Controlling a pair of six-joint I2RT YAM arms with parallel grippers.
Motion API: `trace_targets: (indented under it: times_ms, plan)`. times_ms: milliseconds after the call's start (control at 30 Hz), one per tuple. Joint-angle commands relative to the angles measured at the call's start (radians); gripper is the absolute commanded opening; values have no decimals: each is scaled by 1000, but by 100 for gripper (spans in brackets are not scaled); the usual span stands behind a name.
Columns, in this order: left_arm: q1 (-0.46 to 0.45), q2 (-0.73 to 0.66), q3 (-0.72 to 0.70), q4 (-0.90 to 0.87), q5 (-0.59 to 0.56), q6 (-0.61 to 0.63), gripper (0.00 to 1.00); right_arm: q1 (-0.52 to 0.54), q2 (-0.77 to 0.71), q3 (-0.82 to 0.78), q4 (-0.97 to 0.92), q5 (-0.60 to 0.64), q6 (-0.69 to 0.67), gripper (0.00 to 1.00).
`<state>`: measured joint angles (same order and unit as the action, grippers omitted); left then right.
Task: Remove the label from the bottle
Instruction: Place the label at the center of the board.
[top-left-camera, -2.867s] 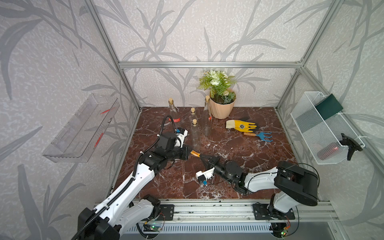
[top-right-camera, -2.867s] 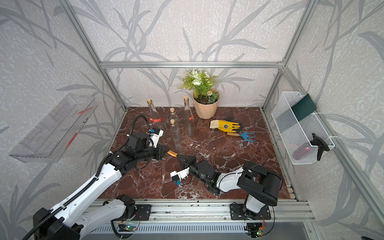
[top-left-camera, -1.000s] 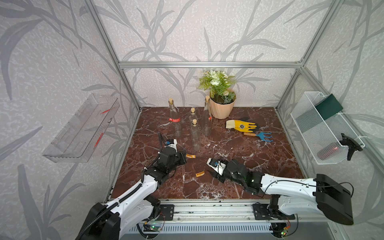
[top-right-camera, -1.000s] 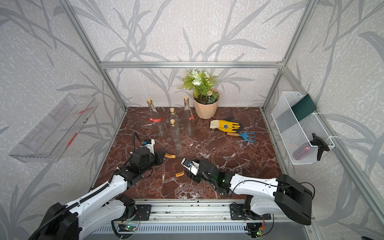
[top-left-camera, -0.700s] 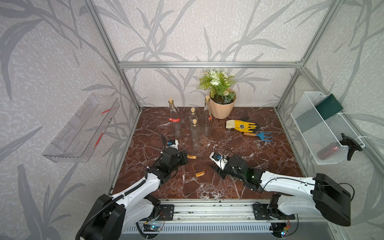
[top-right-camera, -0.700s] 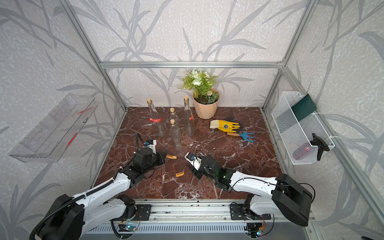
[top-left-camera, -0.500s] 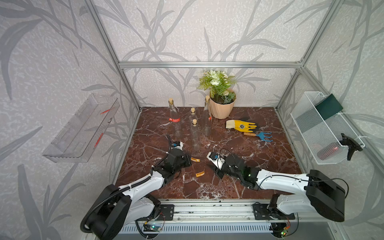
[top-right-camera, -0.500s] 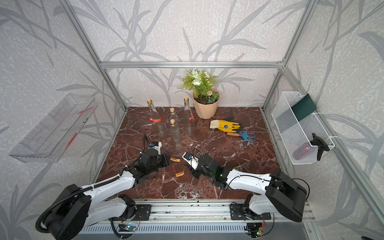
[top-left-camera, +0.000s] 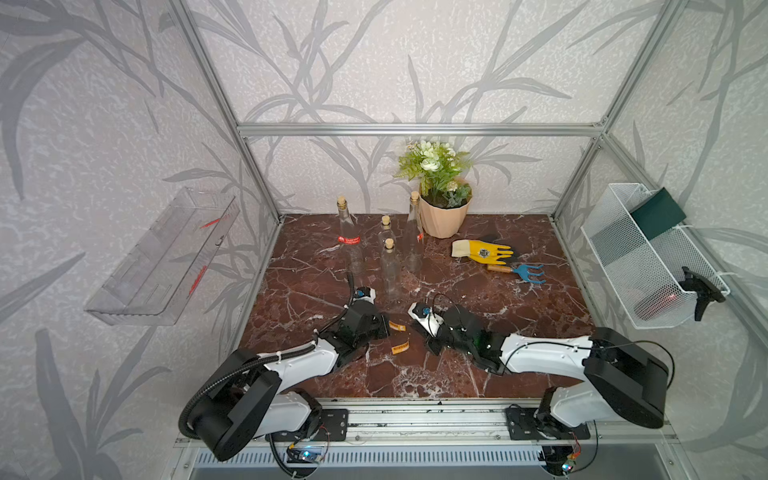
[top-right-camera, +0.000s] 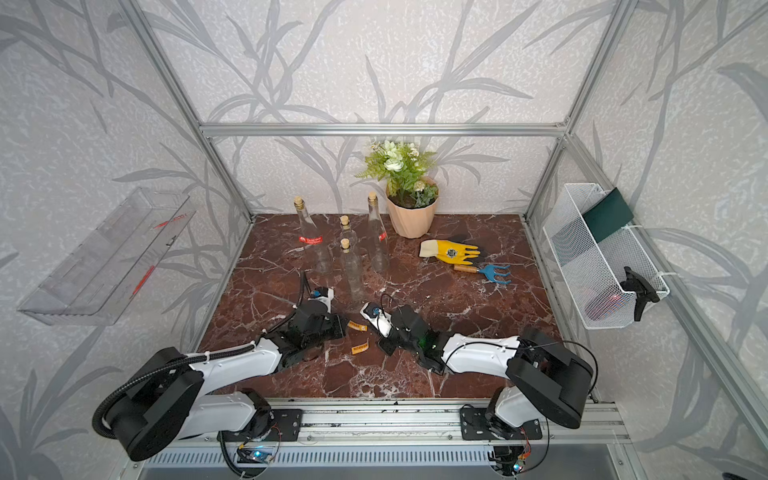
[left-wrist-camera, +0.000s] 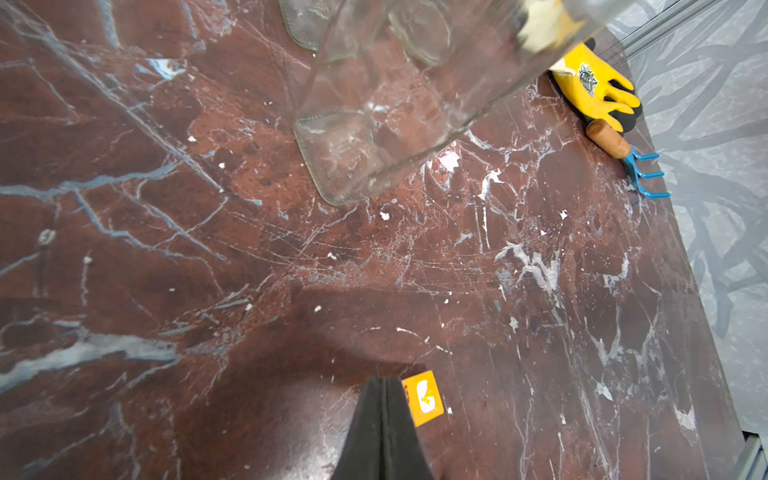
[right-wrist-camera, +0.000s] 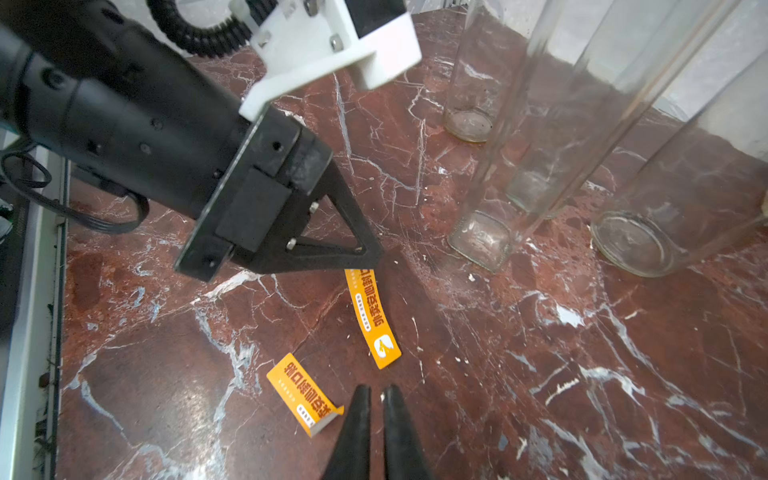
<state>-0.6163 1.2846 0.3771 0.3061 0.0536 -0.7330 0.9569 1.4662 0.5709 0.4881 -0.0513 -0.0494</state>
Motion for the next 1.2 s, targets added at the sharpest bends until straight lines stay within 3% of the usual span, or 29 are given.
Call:
trace_targets:
  times_ms: [0, 300, 1167]
  plan:
    - [-2, 5, 29, -14, -6, 16, 0, -4, 48, 41, 62, -31, 14, 8]
    - [-2, 40, 42, -18, 20, 39, 0, -4, 163, 91, 106, -77, 40, 0]
    - [-7, 102, 81, -65, 86, 112, 5, -77, 355, 130, 159, -192, 61, 0]
